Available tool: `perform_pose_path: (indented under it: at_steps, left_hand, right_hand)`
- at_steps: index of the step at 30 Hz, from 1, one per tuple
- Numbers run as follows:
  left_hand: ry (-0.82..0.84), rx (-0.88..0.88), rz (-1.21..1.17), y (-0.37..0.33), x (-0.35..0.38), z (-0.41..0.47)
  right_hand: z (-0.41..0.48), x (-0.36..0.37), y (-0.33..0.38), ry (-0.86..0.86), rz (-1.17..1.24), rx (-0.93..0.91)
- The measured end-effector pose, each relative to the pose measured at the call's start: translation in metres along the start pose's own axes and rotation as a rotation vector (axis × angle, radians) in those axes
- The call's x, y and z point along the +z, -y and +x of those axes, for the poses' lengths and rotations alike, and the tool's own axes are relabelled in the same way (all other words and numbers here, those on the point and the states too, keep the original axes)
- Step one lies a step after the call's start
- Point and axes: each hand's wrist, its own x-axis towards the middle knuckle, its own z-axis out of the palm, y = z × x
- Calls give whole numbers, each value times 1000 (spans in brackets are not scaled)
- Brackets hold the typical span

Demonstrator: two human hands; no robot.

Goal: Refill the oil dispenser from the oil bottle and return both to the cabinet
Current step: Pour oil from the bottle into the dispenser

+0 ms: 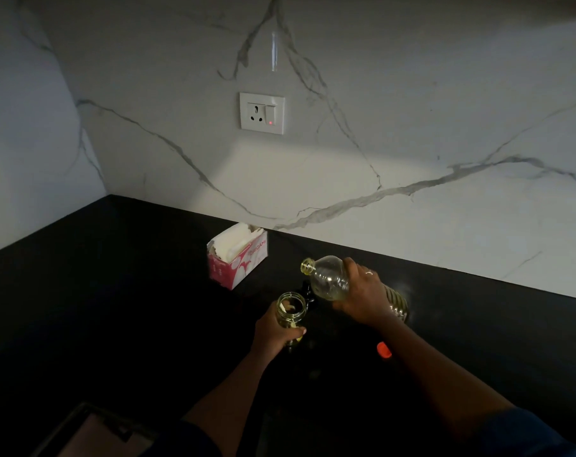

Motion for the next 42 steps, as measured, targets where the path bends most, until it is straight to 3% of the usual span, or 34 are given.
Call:
perform_pose_path:
  at_steps: [12, 42]
  left_hand:
    - [-23, -3, -17, 0, 5, 0]
    - [-7, -21, -11, 2, 5, 3]
  right_hand:
    - [-8, 1, -5, 147, -233, -113]
    - [-11, 3, -10, 198, -420, -189]
